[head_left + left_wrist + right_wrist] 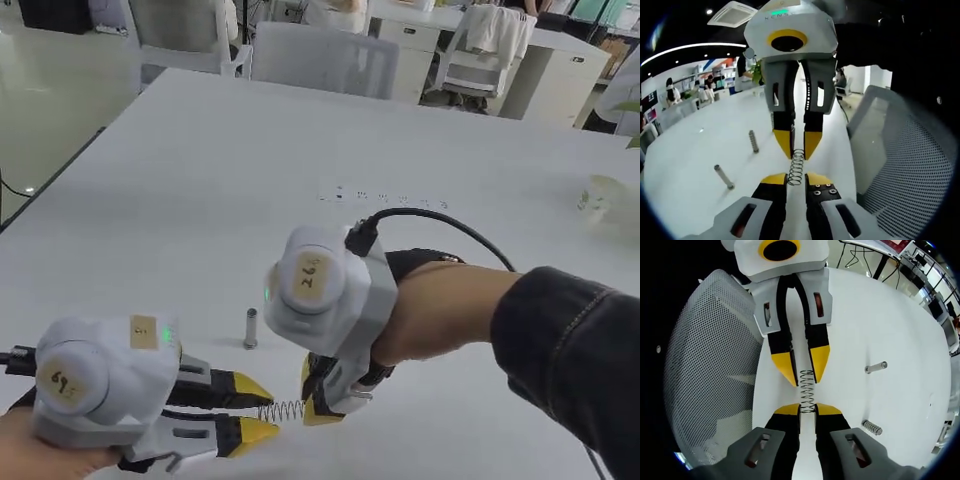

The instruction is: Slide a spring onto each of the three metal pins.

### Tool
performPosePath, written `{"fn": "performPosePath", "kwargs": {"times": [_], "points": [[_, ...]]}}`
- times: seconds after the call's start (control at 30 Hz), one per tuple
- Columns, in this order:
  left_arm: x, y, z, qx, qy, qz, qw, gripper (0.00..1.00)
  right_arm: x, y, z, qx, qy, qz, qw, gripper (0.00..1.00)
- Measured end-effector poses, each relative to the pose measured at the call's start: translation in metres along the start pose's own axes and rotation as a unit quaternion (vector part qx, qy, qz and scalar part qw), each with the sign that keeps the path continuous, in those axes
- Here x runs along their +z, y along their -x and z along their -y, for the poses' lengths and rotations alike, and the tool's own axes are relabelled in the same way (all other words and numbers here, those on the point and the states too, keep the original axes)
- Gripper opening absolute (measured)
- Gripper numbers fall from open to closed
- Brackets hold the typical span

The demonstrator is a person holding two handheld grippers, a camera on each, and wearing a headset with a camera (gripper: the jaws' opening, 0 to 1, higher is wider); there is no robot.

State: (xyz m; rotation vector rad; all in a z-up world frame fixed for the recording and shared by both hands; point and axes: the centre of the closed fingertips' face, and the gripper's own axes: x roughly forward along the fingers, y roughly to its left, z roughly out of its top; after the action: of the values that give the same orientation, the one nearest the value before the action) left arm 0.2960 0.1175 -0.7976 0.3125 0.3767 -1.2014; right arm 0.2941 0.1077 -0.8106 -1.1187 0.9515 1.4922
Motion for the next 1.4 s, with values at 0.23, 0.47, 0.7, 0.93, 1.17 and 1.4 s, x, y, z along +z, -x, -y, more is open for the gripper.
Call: {"fn": "performPosePath", "kwargs": {"times": [0.23,0.47,0.7,0.93,1.17,1.4], "points": [[-0.003,0.004,0.001,-0.008,-0.010,-0.011,0.9999,0.03,0.005,0.002,-0.002,-0.004,0.001,0.004,1.0000,0.08],[-0.001,0.004,-0.003,-0.011,-0.020,-0.015,0.9996,0.02,0.008,0.011,0.001,-0.013,-0.003,0.009,0.9999,0.08],[0.004,-0.003,-0.006,-0.014,-0.023,-0.008,0.9996,0.02,0.006,0.023,0.005,-0.020,-0.007,0.016,0.9996,0.08],[0.003,-0.006,-0.007,-0.012,-0.021,-0.003,0.9997,0.02,0.015,0.029,0.006,-0.024,-0.002,0.028,0.9993,0.08],[0.002,-0.005,-0.007,-0.010,-0.019,0.002,0.9998,0.02,0.029,0.033,0.004,-0.024,0.007,0.044,0.9987,0.08],[0.004,-0.003,-0.008,-0.005,-0.022,0.010,0.9997,0.02,0.039,0.035,0.004,-0.024,0.012,0.058,0.9980,0.08]]}}
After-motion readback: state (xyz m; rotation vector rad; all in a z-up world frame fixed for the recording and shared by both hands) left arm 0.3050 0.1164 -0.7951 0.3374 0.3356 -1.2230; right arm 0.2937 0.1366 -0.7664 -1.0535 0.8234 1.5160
